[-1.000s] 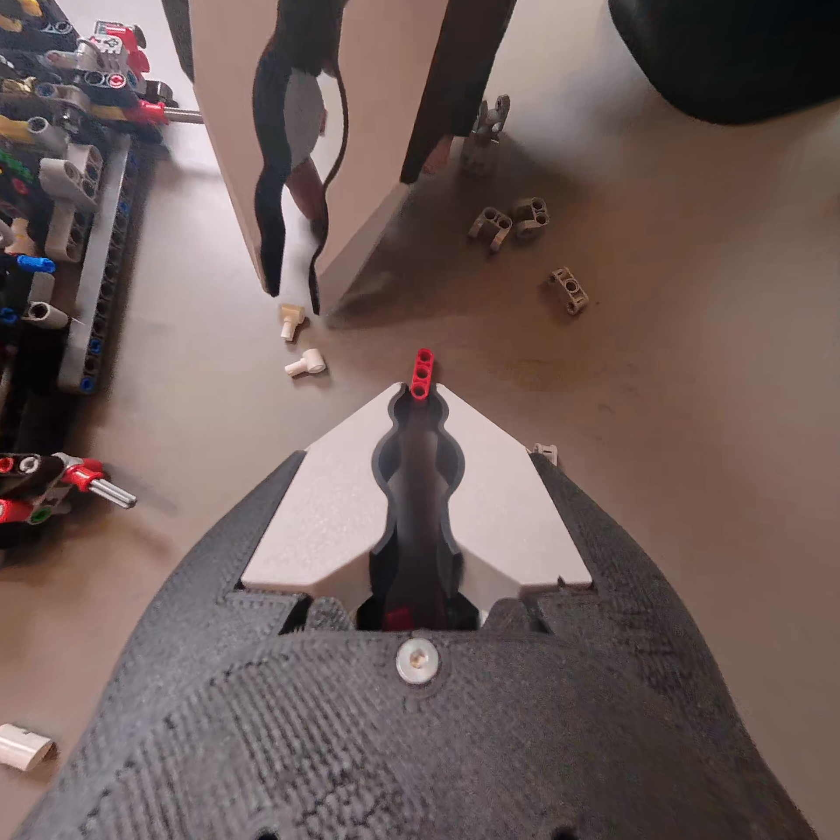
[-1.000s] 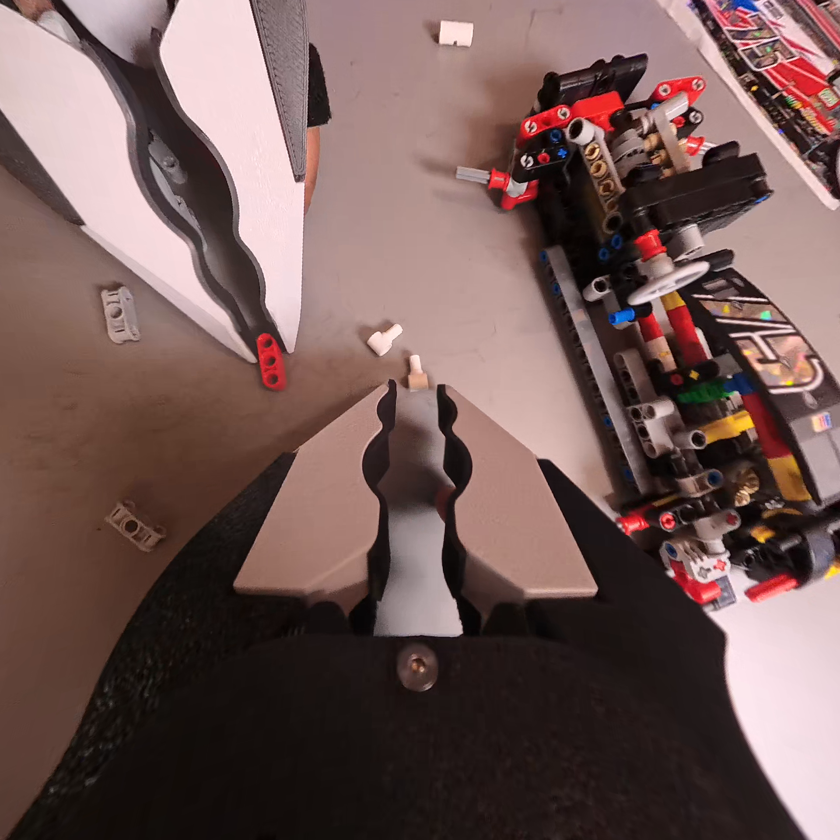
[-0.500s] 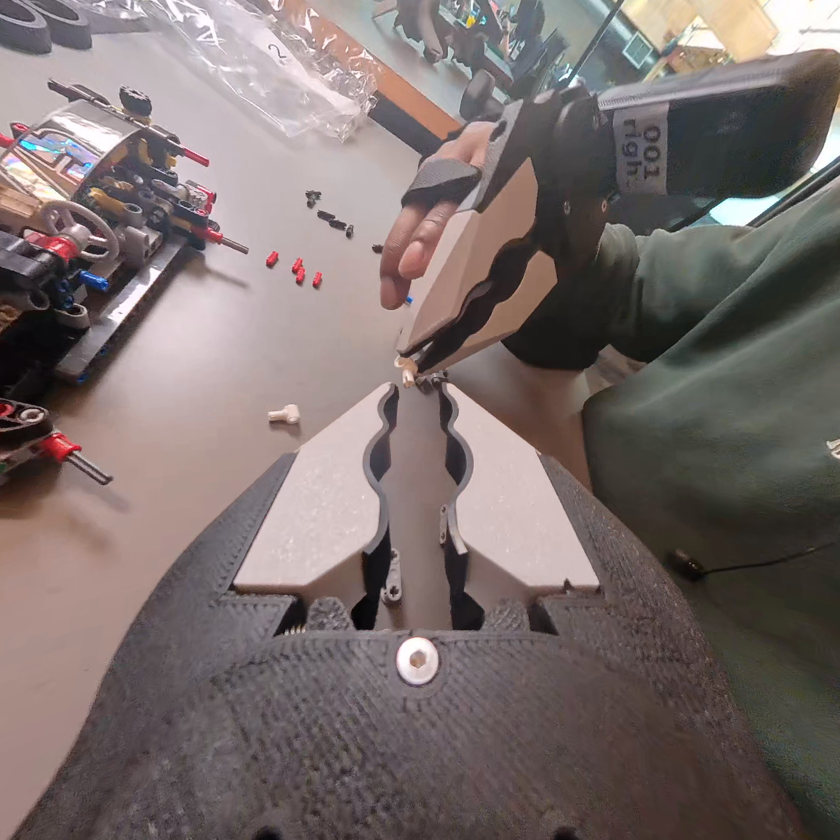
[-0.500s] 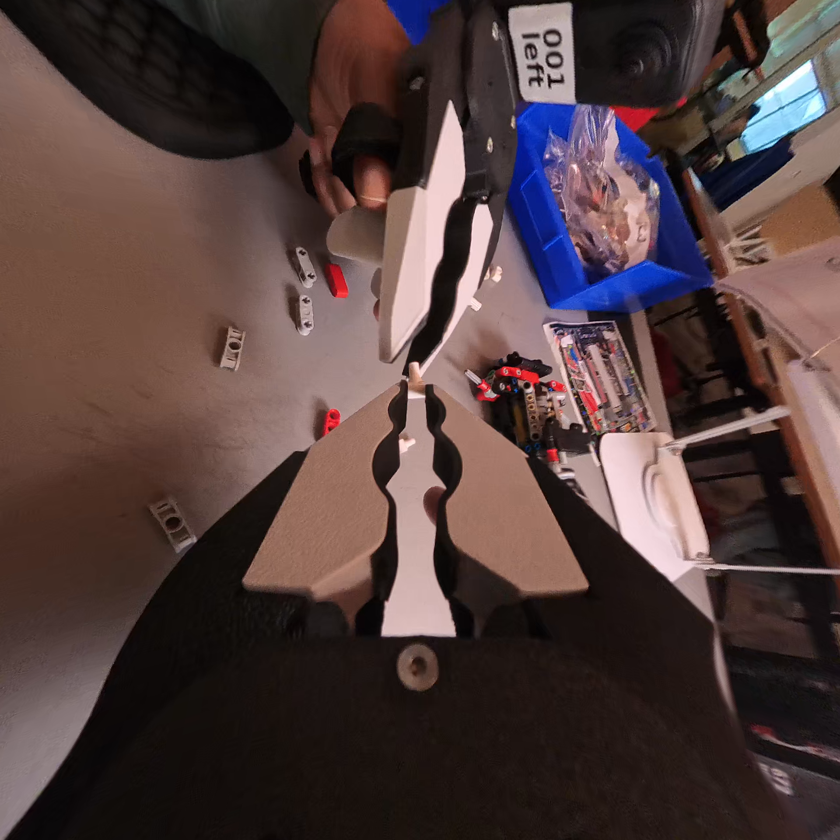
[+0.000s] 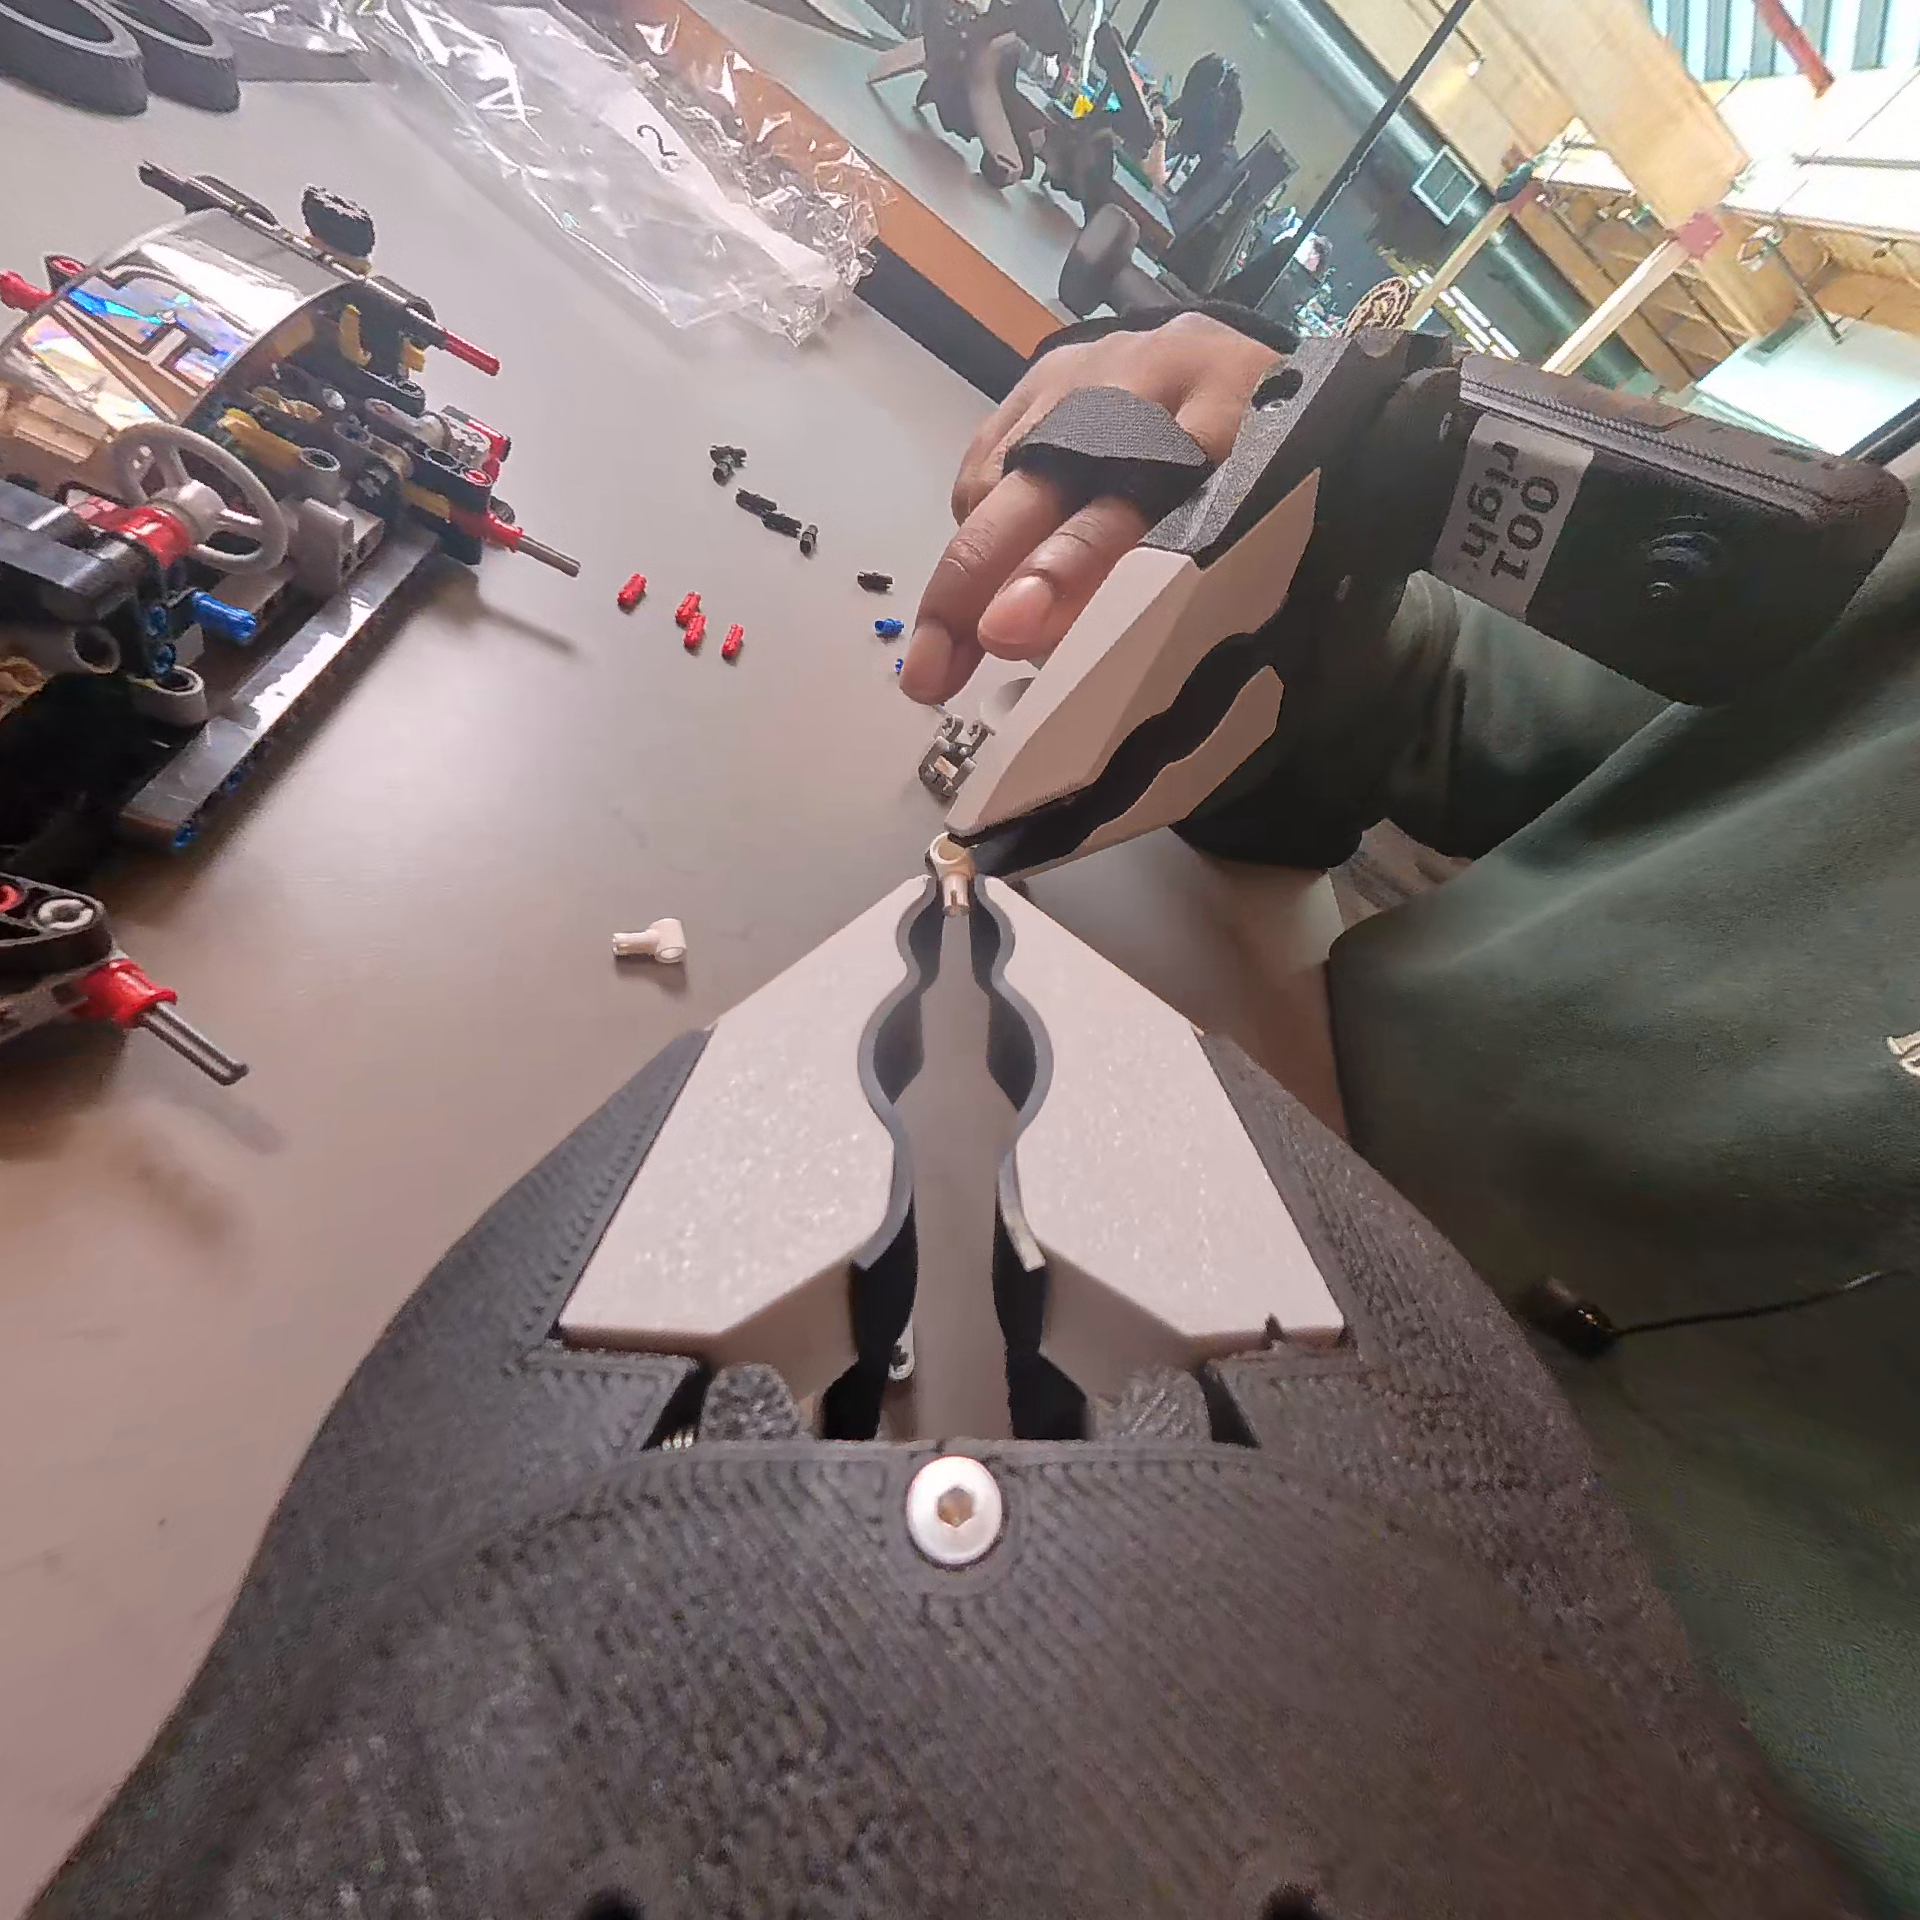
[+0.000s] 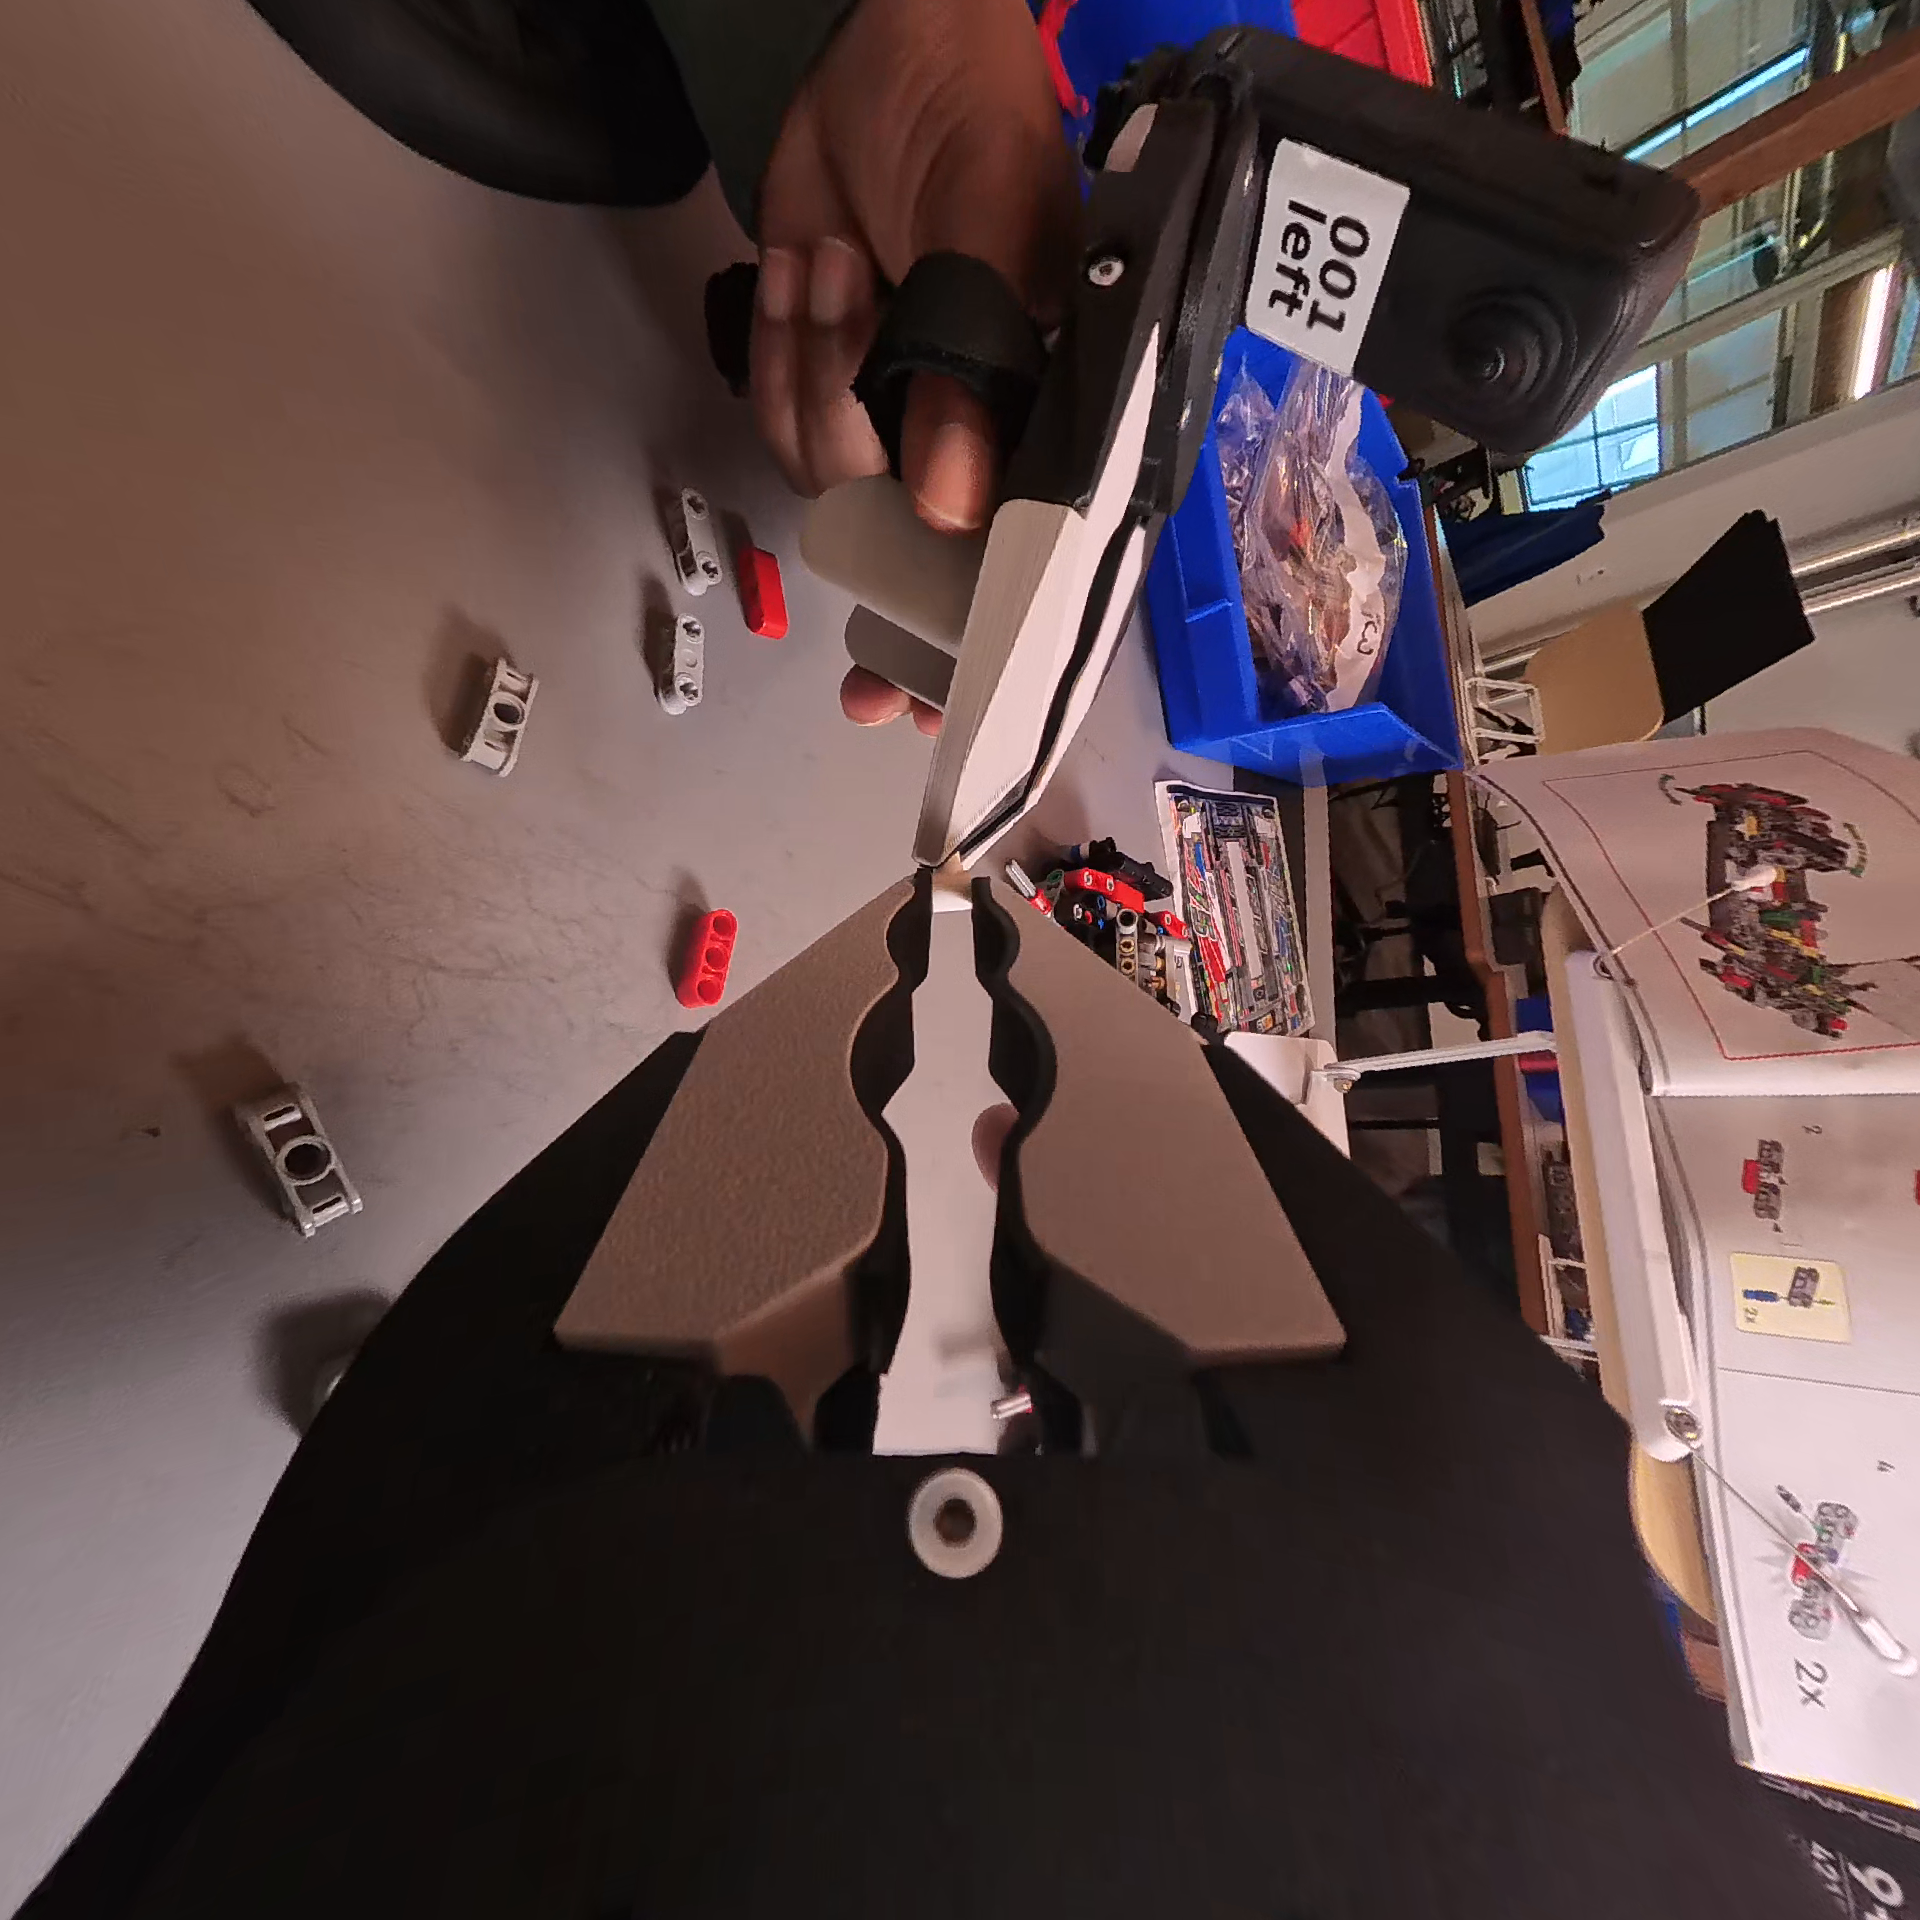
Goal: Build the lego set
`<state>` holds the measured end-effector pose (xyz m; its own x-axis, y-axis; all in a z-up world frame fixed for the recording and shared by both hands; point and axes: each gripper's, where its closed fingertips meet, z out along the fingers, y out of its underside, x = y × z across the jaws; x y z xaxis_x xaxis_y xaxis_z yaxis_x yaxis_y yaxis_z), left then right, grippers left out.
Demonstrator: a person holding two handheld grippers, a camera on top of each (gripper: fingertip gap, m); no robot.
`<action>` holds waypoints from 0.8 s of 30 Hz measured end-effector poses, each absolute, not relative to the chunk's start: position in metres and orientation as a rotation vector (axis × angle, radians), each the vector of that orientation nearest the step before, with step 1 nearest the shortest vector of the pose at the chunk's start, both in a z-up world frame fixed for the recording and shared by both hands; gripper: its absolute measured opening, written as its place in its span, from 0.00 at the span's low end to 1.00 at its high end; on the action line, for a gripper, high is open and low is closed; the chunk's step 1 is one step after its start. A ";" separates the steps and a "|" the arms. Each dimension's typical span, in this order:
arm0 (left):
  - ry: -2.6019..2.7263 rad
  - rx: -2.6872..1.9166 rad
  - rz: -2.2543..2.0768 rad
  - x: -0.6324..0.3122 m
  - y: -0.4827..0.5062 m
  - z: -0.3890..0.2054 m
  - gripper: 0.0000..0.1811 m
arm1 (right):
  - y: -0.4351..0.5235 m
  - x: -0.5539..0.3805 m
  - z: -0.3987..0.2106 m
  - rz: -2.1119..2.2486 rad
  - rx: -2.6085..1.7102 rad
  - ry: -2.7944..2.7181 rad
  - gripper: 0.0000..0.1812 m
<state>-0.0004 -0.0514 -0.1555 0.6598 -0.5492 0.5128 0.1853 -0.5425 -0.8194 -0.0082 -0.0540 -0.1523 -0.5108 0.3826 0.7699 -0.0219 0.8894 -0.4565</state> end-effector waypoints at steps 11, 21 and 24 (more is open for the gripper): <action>0.566 -1.702 -0.668 0.009 -0.058 -0.127 0.01 | -0.050 0.002 -0.118 1.389 -0.787 -1.984 0.10; 0.608 -1.668 -0.601 0.011 -0.059 -0.124 0.01 | -0.064 0.005 -0.121 1.539 -0.833 -2.002 0.07; 0.613 -1.672 -0.602 0.013 -0.059 -0.125 0.01 | -0.065 0.004 -0.126 1.519 -0.835 -2.019 0.04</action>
